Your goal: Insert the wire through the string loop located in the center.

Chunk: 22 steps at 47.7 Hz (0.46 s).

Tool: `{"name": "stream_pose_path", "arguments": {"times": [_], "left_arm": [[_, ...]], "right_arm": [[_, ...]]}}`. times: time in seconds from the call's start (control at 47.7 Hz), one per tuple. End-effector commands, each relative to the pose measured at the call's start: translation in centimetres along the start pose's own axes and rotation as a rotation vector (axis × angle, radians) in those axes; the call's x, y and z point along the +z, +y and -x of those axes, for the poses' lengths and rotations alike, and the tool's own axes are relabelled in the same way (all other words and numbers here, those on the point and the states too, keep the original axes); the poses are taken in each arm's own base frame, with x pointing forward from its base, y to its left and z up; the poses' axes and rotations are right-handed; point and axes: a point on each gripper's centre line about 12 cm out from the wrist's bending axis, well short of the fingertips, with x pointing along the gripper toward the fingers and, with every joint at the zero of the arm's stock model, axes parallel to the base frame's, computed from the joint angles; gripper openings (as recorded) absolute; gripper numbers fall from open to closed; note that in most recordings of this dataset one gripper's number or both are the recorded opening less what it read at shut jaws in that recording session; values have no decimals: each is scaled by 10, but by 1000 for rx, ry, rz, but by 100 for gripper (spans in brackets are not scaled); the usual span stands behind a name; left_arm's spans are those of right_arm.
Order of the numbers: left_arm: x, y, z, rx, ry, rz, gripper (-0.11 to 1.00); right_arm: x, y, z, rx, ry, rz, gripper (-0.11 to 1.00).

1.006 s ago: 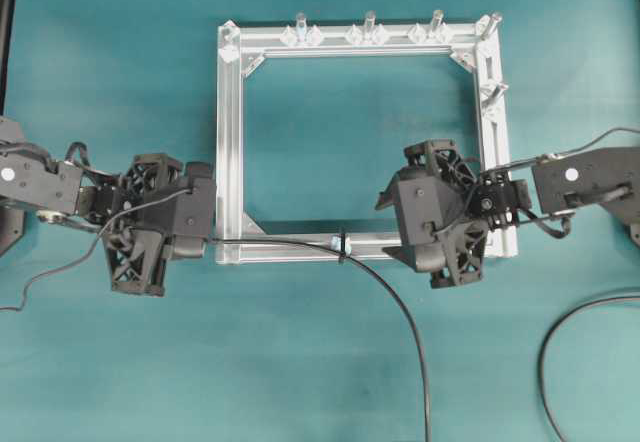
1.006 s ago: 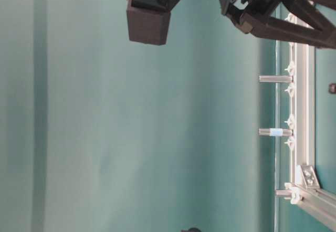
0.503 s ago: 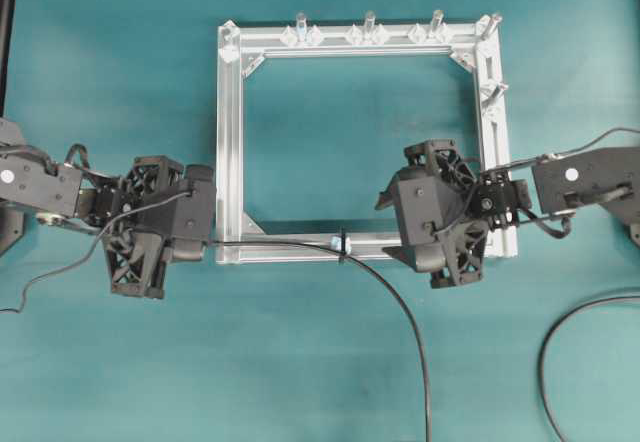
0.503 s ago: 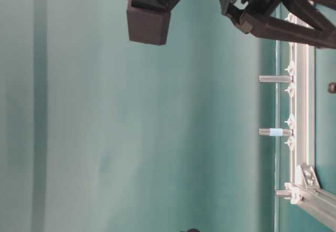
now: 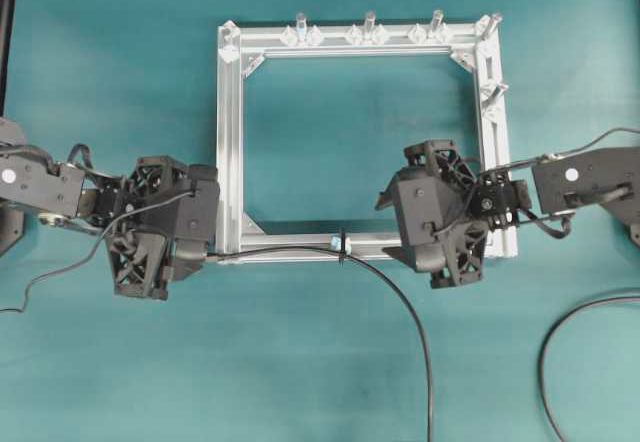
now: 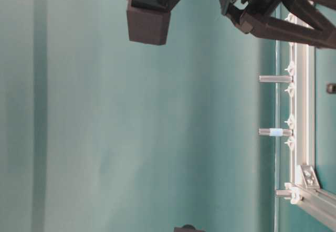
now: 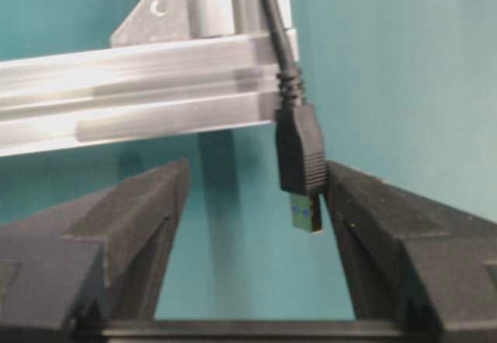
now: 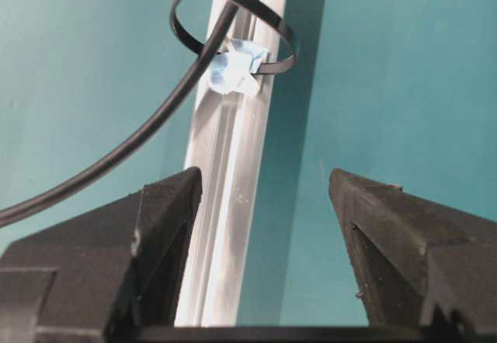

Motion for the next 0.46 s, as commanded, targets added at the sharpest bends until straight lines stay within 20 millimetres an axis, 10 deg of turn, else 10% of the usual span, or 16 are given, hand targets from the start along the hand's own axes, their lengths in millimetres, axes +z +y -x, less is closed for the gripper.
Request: {"name": "stream_pose_path", "arguments": {"times": [0.0,0.44], "left_arm": [[9,-2,5,-5,-32,2,66],[21,-3,30,-12,-119,-1,67]], "right_arm": [[10,1,6,4,-38,1,69],[10,1,7,4,-37,2,69]]}}
